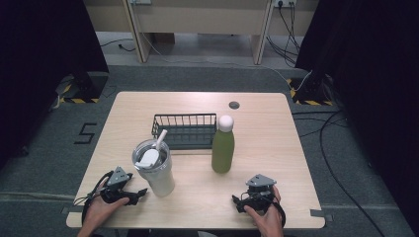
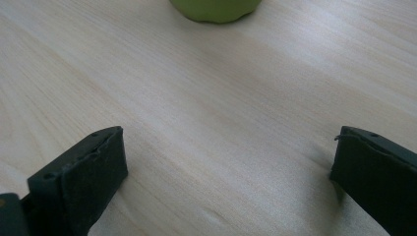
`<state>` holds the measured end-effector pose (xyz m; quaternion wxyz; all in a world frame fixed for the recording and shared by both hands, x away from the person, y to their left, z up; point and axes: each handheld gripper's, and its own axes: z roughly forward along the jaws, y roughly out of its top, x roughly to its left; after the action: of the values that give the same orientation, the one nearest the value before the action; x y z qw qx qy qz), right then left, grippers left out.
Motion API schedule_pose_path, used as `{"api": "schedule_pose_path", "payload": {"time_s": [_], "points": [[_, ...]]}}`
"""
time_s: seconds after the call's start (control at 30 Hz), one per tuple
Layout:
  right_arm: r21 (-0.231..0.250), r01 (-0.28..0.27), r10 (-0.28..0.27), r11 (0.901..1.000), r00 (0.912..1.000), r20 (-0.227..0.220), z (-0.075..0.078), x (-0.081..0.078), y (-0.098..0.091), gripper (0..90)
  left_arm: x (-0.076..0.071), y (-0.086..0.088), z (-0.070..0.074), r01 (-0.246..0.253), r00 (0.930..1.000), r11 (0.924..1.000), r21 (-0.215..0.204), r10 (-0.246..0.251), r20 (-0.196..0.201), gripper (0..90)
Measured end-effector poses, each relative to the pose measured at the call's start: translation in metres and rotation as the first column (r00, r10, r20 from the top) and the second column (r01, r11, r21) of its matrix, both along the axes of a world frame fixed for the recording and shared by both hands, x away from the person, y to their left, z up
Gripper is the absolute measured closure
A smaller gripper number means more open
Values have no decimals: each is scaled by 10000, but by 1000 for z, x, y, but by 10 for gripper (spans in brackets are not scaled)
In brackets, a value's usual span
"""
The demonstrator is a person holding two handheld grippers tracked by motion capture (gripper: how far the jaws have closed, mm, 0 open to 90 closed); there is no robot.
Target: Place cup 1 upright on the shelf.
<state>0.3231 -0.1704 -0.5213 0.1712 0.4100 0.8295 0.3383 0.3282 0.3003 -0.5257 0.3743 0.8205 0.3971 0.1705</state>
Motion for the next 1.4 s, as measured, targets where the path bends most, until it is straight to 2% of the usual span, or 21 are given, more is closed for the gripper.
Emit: {"api": "schedule_pose_path", "payload": {"time_s": [0.4, 0.5, 0.7, 0.97, 1.23, 1.33, 1.4], "points": [[25, 56, -56, 10000, 10000, -7, 0, 1, 1, 5, -1, 0, 0, -52, 10000, 10000, 16, 52, 83, 151], [21, 67, -67, 10000, 10000, -16, 0, 1, 2, 4, -3, -1, 1, 11, 9997, 9999, 143, -15, 264, 152], [17, -77, 77, 10000, 10000, -29, 0, 0, 4, 5, -8, -1, 2, 280, 9982, 9996, 26, -281, 538, 153], [22, -61, 61, 10000, 10000, -50, 0, 0, 4, 5, -16, 1, 5, 418, 9934, 9990, -137, -401, 1073, 151], [18, -80, 80, 10000, 10000, -30, 0, 1, 5, 5, -26, 0, 8, 648, 9870, 9953, -716, -534, 1513, 151], [15, -77, 77, 10000, 10000, -28, 0, 1, 5, 5, -28, -1, 11, 830, 9821, 9882, -1287, -592, 1785, 150], [10, -99, 99, 10000, 10000, -14, 0, 1, 5, 5, -29, -2, 13, 886, 9788, 9860, -1411, -599, 1957, 150]]}}
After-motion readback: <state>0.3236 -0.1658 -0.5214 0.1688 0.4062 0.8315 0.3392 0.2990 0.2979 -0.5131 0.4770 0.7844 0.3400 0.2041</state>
